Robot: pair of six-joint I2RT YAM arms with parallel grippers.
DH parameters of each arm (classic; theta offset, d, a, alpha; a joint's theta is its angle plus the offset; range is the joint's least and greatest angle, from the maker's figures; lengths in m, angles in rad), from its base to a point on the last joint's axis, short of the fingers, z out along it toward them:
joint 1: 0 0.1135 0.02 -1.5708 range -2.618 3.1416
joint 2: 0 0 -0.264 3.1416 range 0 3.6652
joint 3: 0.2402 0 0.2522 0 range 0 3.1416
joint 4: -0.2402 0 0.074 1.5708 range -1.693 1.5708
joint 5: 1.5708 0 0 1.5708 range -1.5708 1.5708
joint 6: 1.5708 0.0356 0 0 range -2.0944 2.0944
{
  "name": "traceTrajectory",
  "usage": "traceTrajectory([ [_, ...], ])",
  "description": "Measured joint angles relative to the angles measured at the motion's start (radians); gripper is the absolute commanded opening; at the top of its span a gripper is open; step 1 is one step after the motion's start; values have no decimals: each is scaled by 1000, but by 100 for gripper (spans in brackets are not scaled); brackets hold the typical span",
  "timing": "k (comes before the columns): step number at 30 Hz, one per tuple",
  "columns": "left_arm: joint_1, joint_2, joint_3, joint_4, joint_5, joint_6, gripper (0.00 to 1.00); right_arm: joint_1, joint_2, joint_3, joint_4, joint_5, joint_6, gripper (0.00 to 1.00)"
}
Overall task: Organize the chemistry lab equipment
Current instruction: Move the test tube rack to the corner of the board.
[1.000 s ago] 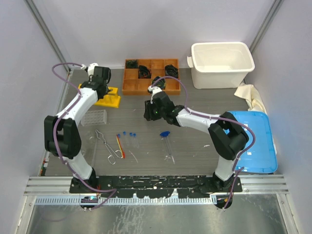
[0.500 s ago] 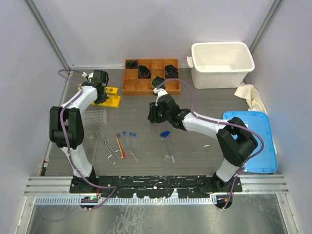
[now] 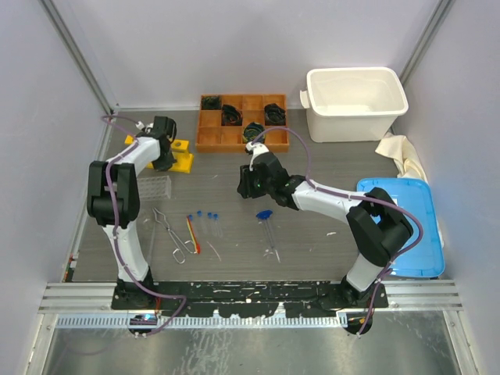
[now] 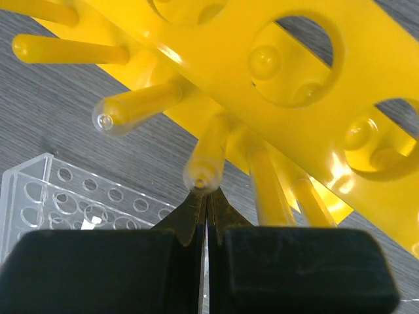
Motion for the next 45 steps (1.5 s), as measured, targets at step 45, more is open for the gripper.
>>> traceTrajectory([
  [45, 60, 373, 549, -57, 106, 19, 0, 0, 227, 179, 7, -16, -40, 42],
])
